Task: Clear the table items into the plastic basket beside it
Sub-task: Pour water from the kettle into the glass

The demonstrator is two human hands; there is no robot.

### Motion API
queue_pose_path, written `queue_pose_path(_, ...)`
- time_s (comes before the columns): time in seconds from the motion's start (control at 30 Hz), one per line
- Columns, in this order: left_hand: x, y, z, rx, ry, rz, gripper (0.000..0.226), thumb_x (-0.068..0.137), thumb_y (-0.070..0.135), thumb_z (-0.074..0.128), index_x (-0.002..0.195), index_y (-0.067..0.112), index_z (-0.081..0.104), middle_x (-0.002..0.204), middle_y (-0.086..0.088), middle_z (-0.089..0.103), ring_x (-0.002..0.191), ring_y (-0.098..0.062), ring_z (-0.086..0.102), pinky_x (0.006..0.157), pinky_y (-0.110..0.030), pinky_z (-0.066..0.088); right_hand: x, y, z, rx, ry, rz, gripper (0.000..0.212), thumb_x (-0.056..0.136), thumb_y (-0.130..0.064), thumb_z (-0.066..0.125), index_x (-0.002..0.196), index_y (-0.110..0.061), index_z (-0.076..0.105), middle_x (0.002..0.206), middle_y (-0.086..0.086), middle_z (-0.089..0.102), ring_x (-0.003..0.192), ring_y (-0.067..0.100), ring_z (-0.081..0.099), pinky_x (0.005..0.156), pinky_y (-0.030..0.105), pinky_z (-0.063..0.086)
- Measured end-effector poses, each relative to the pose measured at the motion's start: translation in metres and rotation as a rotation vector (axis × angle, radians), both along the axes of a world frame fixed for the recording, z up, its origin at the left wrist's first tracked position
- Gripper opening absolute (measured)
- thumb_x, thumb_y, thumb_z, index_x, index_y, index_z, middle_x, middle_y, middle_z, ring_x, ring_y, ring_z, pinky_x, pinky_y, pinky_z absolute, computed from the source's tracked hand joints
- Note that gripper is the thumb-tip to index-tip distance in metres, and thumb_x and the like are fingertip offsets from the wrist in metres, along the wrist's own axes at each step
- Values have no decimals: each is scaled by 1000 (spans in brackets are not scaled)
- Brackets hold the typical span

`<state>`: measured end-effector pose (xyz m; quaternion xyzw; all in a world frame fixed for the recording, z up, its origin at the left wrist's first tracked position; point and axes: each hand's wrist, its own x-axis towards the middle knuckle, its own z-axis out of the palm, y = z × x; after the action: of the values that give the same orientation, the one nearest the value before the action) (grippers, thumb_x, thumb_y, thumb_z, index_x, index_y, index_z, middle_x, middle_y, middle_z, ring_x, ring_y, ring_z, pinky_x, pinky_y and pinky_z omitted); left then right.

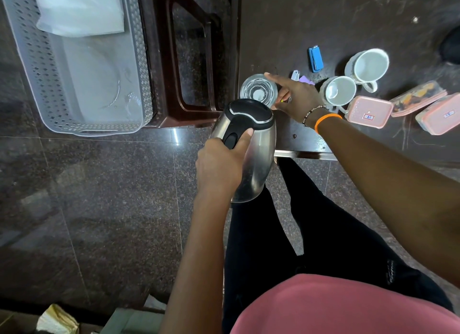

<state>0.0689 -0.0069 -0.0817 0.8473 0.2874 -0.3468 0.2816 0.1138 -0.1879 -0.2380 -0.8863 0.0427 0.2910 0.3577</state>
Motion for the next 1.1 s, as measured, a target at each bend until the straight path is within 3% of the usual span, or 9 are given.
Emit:
queue_pose_path(0.53,2,-1,2,-1,21,-2,63,76,69,54,77,6,57,78,-10,65,73,-29,63,58,-33,46,1,0,2,-16,-10,6,68,79,-18,67,137,-36,38,97,4,73,91,22,65,90,38,51)
queue_pose_path(0.7,3,-1,3,-17,29,11,64,76,68,55,83,5,59,84,-13,68,79,-32,66,74,-45,57,1,1,5,-30,-1,-1,66,79,-20,67,136,-38,39,95,2,73,89,21,65,88,36,51)
queue_pose_path(1.1,8,0,4,-40,46,48,65,75,67,56,86,4,63,90,-14,69,86,-36,66,82,-48,55,1,2,8,-68,2,-3,64,80,-22,66,135,-41,39,92,-1,73,90,19,65,88,38,50)
